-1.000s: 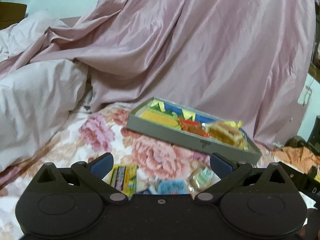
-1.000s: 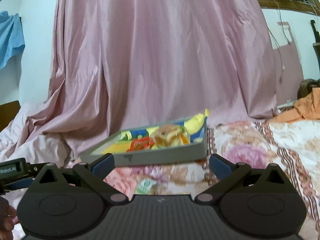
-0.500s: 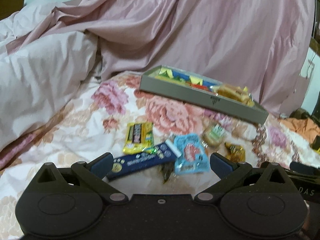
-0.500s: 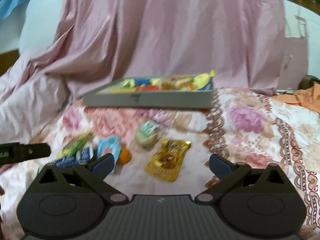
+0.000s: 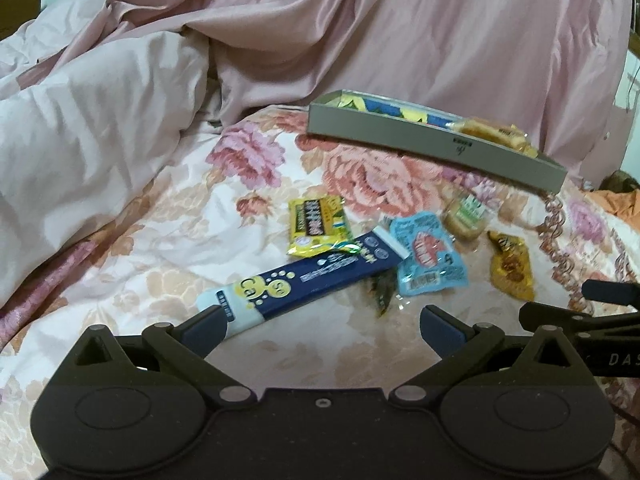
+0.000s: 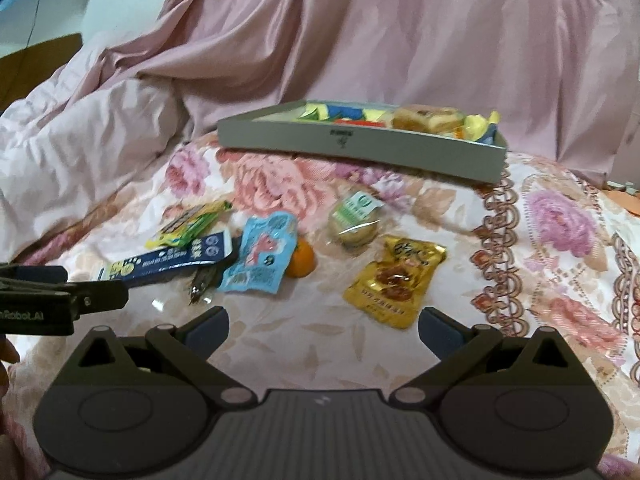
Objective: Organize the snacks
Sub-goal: 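Move the left tool toward the navy Se milk stick while the right tool approaches the blue fish packet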
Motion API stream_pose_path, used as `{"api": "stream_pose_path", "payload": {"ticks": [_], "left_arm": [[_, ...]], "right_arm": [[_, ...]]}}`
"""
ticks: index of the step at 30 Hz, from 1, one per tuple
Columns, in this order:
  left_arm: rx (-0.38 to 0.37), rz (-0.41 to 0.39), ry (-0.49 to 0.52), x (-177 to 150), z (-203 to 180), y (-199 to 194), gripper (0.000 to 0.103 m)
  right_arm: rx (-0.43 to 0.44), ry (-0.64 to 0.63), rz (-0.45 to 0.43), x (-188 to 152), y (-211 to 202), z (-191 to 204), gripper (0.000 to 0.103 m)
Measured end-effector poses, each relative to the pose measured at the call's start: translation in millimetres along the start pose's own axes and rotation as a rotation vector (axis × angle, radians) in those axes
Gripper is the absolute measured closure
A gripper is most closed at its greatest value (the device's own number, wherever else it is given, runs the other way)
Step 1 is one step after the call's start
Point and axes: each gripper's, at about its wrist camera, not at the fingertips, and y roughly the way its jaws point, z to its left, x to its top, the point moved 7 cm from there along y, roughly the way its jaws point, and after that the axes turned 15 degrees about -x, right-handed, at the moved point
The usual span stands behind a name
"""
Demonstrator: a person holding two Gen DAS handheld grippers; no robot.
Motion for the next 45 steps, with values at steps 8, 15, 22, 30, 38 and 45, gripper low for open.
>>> {"api": "stream_pose_path", "payload": {"ticks": [8,15,22,30,38,45], "left_arm": [[0.014,0.022,0.045,6.2,12.9,10.4,0.001],[-0.003,0.041,0.111,16.3,24.5,23.7,0.001],[-0.010,-0.035,0.225,38.4,32.4,30.2,0.001],[-0.104,0.013,0.327,38.6,31.9,56.5,0.001],[-0.182,0.078,0.317,34.1,31.9,77.5,0.001],[-0.193,0.133,0.268,28.0,34.6,84.4,0.003]], "right_arm": [[0.020,-0.026,0.021,0.6,13.1,12.3,0.000],[0.084,-0.013,0.014,12.2,27.0,19.9,0.000],[0.191,0.081,0.061,27.7,52.1,19.8,0.000],[0.297,0.174,0.154,29.2,83.7,23.9,0.007],[0.360,0.202,0.209,21.2,92.0,31.7,0.027],[0.366,0.224,0.206,21.9,99.5,38.7,0.049]]}}
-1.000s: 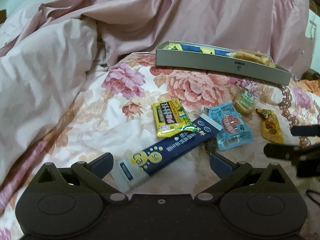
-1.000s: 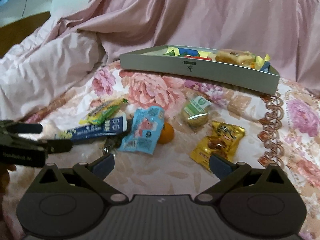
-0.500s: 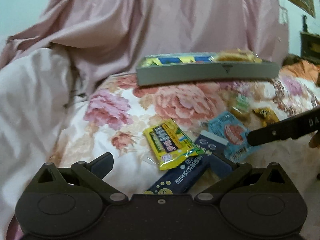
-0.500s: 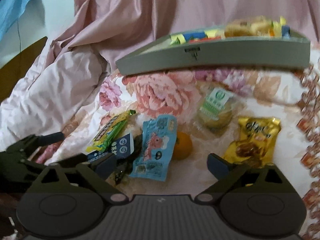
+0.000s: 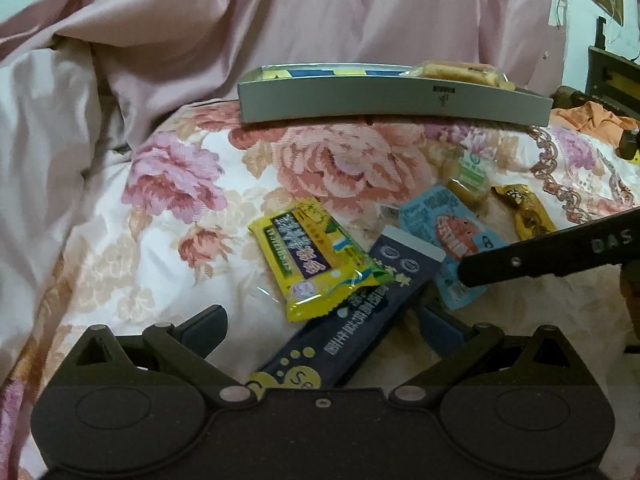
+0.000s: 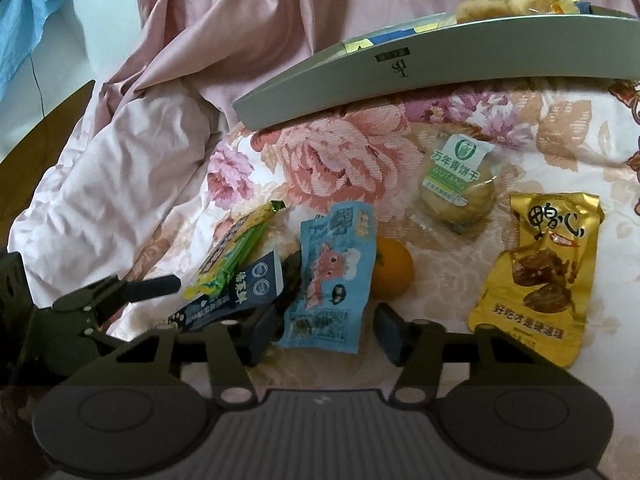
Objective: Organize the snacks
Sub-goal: 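Move the left tool toward the navy Se milk stick while the right tool approaches the blue fish packet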
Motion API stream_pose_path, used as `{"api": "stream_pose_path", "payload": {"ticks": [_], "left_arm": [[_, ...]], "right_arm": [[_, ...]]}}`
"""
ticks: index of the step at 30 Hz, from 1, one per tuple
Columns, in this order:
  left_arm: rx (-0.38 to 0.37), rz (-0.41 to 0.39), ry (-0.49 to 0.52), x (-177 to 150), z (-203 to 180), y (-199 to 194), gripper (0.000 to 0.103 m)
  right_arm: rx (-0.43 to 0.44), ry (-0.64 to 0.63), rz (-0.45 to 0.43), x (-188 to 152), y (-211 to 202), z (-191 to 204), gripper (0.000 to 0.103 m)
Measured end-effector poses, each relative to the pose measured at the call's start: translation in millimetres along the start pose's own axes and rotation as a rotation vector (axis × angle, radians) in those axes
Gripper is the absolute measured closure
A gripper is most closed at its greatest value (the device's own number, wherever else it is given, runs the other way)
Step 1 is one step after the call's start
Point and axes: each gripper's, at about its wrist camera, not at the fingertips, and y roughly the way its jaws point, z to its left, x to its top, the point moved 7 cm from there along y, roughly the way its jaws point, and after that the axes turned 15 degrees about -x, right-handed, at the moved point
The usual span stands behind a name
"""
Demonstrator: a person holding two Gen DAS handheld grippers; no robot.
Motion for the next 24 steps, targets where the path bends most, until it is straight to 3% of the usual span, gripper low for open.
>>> {"api": "stream_pose_path", "payload": {"ticks": [4,7,12,16,22,24], "left_arm": [[-0.034,0.024,-0.014,-0.2,-6.3,-1.3,0.013],[-0.072,0.043,-0.018,0.1,-13.0,-1.5,0.020],[-0.135,0.082,-0.041,-0.8,-25.3,-2.9,0.034],[-0.197,0.119,-0.070,-2.3,-38.4,-3.2,0.038],[-0.107,0.155,-0.063,-7.6,-32.0,4.3,0.037],[-0.112,0.152,-0.076,-8.1,-28.3,5.4,0.035]], "right_arm": [[0.004,0.001,-0.003,-0.2,0.4,1.4,0.068],[0.016,0.001,-0.014,1.0,-3.3,2.9,0.072],[0.016,0.005,-0.024,3.4,-7.0,3.4,0.072],[0.014,0.022,-0.034,6.1,-9.5,0.5,0.072],[0.022,0.068,-0.013,6.9,-6.4,-6.8,0.068],[0.019,0.069,-0.006,6.2,-2.5,-7.6,0.064]]}}
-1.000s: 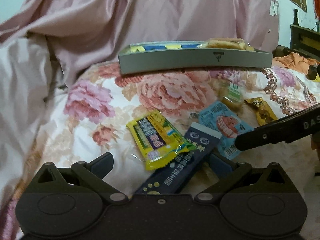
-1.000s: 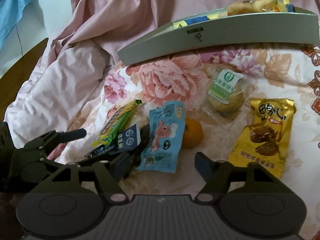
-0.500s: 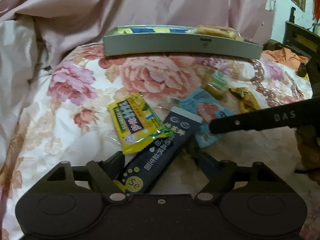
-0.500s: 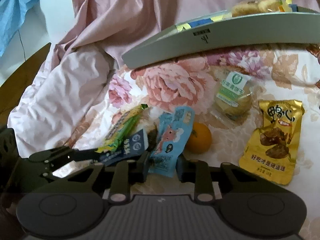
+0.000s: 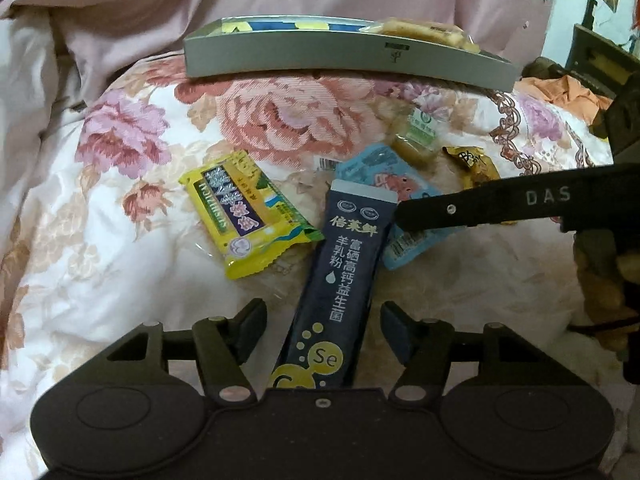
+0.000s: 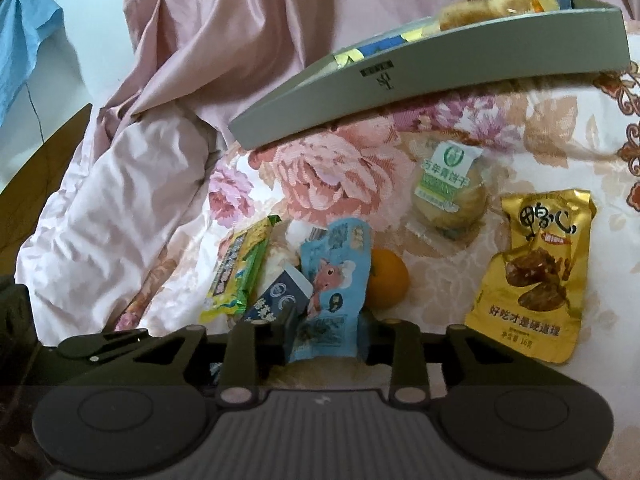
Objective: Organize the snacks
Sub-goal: 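Grasp the navy milk stick with the left tool while the right tool grasps the blue packet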
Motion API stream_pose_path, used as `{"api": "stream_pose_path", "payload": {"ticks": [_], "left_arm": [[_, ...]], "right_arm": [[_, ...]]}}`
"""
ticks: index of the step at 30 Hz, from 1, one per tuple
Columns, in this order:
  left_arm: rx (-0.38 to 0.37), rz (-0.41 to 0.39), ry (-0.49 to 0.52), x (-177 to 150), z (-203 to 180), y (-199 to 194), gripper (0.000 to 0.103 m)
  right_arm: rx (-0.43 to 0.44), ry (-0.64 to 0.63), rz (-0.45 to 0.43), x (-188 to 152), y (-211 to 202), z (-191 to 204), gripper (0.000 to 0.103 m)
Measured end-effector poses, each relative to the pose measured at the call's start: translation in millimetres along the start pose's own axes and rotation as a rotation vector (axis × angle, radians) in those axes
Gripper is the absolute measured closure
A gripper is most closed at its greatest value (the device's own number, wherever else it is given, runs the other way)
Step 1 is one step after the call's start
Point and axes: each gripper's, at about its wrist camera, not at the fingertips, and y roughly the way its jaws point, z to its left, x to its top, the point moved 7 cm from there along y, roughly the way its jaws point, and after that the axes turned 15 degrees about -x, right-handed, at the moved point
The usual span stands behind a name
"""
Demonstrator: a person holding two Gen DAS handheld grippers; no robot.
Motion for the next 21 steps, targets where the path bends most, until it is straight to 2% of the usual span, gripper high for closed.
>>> {"api": "stream_pose_path", "payload": {"ticks": [3,7,8,9,11,13,21], "left_arm": [[-0.013,-0.004,-0.013,1.0,0.6,1.5,0.031],[0.005,0.008,-0.003,0.9,-2.5,4.0,0.033],[0.010,0.009,-0.006,0.9,-2.8,3.9,0.037],[0.014,0.008,-0.015,0.9,-2.7,3.5,0.050],[0.016,0.004,-0.051,0.3,-0.6,2.3,0.060],[0.004,-0.010,-0.100,-0.6,1.7,-0.1,0.062],[-0.005,-0.031,-0.259,0.3,2.8,-5.0,0.067]], "right_arm": [[0.011,0.009,0.013,-1.6,5.4,-1.0,0.062],[0.011,0.016,0.016,-2.1,9.2,-1.1,0.064],[0.008,0.013,0.012,-2.2,8.6,-0.4,0.066],[0.008,0.006,0.005,-2.3,7.2,0.7,0.069],[-0.002,-0.022,-0.021,-0.4,2.9,4.2,0.074],[-0.023,-0.066,-0.050,1.5,-2.4,8.9,0.081],[-0.149,-0.282,-0.117,2.4,-22.5,27.8,0.085]]}}
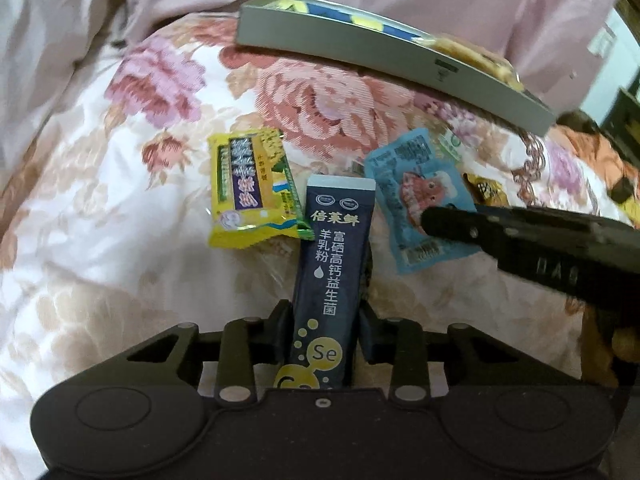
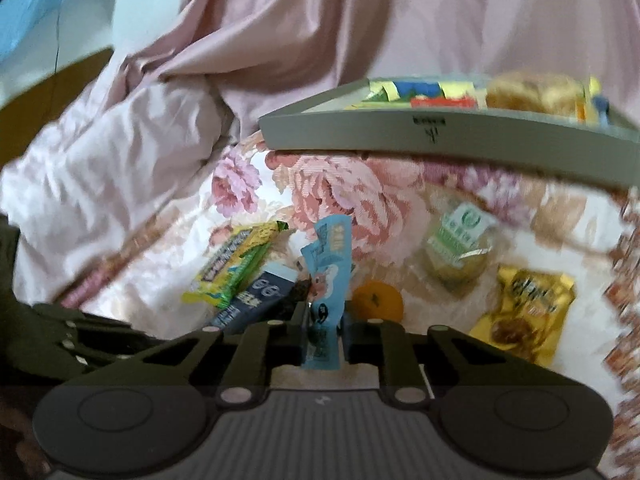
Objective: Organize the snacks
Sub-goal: 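Grasp the navy milk stick with the left tool while the right tool grasps the blue packet, then lift both held snacks and carry them toward the grey box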
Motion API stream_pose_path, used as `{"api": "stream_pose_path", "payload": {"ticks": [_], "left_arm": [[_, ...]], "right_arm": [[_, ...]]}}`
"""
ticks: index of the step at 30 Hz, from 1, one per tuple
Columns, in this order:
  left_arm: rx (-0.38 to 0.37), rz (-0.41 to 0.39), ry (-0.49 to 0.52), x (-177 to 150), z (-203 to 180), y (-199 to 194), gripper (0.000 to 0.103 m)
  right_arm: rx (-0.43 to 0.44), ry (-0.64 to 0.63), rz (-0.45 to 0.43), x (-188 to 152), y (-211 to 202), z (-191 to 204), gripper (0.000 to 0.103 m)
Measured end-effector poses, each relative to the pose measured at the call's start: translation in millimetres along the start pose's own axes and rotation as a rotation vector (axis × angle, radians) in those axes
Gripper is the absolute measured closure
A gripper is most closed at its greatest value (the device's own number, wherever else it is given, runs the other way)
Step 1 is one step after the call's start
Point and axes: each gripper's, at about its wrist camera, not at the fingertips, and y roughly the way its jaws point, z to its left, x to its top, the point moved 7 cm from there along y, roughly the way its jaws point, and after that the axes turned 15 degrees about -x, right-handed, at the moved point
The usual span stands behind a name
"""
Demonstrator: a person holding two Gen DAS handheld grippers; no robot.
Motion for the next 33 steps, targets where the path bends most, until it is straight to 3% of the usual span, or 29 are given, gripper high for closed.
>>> {"api": "stream_pose_path", "payload": {"ticks": [3,8,15,22,24,25,33], "left_arm": [[0.005,-0.014,-0.040,-0.6,0.0,-0.9,0.067],[0.016,-0.027,-0.060,-1.2,2.5,-2.2,0.067],[0.016,-0.030,-0.066,-1.3,4.0,-1.6,0.067],[0.024,-0.033,-0.060,-1.2,3.4,-0.9,0.067],[0.029,-0.034,-0.054,-1.5,3.2,-0.3,0.067],[0.032,-0.034,-0.049,-1.4,2.5,-0.2,0.067],[0.030,-0.039,-0.036,-1.6,-0.5,-2.1,0.071]], "right_arm": [[-0.040,-0.106,-0.007,-5.3,-4.5,7.7,0.085],[-0.027,-0.205,-0.041,-12.9,-5.6,24.8,0.084],[-0.012,-0.191,-0.013,-21.7,7.6,26.9,0.078],[-0.019,-0.180,-0.067,-19.3,10.0,26.5,0.069],[-0.020,-0.174,-0.067,-18.5,11.2,26.2,0.071],[-0.024,-0.175,-0.068,-18.3,11.6,26.0,0.082],[-0.101,-0.301,-0.143,-17.4,1.4,36.6,0.085]]}}
